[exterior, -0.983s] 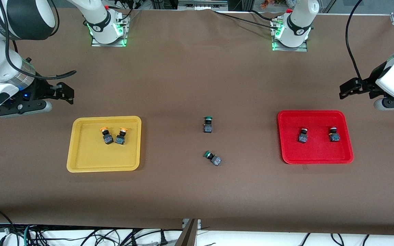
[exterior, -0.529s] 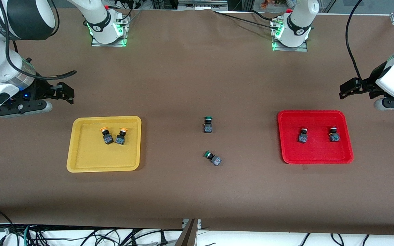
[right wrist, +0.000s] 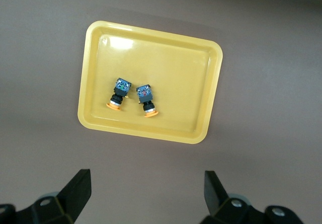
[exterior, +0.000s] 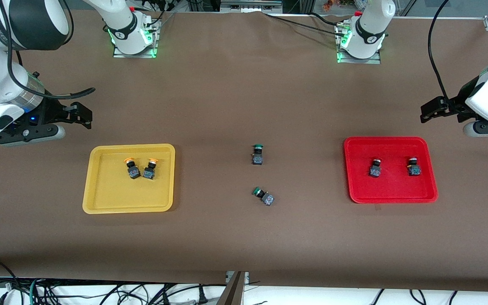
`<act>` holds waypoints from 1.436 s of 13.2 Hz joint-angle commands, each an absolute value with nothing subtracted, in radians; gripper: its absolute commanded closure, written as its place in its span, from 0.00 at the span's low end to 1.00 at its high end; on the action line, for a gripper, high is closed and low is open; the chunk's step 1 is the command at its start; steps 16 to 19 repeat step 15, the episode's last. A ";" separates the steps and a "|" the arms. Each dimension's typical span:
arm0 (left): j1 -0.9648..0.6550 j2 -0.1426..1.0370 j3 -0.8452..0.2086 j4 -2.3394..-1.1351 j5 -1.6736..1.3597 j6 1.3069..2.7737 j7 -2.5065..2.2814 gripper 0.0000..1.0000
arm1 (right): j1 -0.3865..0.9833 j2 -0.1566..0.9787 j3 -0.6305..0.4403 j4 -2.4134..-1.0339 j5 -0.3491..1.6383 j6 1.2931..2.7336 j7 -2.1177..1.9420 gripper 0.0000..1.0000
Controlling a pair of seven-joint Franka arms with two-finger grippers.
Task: Place red and yellow buttons in trays
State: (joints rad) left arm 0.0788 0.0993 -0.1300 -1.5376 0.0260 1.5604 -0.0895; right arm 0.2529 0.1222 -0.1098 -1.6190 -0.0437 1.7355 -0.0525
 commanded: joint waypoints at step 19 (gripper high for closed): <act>0.081 0.114 -0.133 -1.505 0.026 1.551 -0.086 0.00 | 0.249 0.126 -0.101 -1.592 0.007 1.697 -0.055 0.01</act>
